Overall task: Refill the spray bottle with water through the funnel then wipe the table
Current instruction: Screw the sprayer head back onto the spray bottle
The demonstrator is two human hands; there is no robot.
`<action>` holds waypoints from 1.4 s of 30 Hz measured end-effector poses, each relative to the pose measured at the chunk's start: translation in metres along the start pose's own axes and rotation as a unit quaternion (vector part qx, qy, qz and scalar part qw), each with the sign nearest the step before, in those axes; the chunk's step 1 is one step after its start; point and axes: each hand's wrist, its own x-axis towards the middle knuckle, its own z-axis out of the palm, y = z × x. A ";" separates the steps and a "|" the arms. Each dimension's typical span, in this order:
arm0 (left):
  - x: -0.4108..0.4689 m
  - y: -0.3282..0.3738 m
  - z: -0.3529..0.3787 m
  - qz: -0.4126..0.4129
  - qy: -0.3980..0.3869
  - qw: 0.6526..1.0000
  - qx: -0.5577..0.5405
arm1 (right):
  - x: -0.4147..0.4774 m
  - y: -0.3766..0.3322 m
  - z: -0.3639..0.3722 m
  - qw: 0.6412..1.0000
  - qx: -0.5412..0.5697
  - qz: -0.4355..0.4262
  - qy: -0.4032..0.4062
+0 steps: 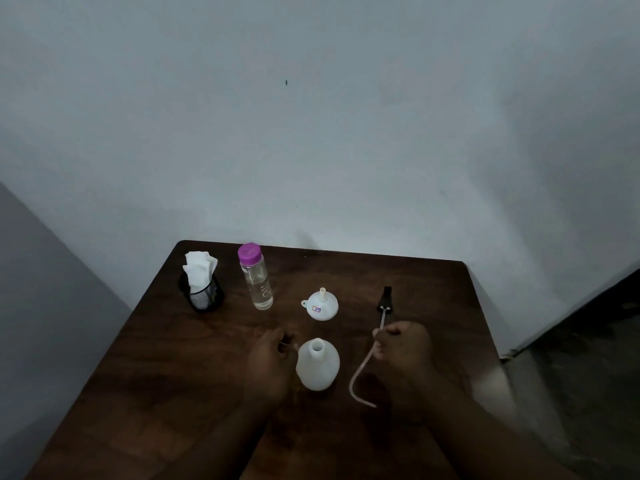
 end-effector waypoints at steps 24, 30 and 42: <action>-0.010 0.023 -0.023 0.032 0.002 0.999 -0.013 | -0.035 -0.083 -0.016 0.974 0.213 -0.031 -0.071; -0.011 0.018 -0.023 0.035 -0.011 0.999 -0.006 | -0.028 -0.071 -0.013 0.983 0.170 -0.053 -0.050; -0.006 0.013 0.000 0.024 -0.047 0.998 -0.038 | -0.047 -0.056 0.026 0.976 0.111 -0.175 -0.065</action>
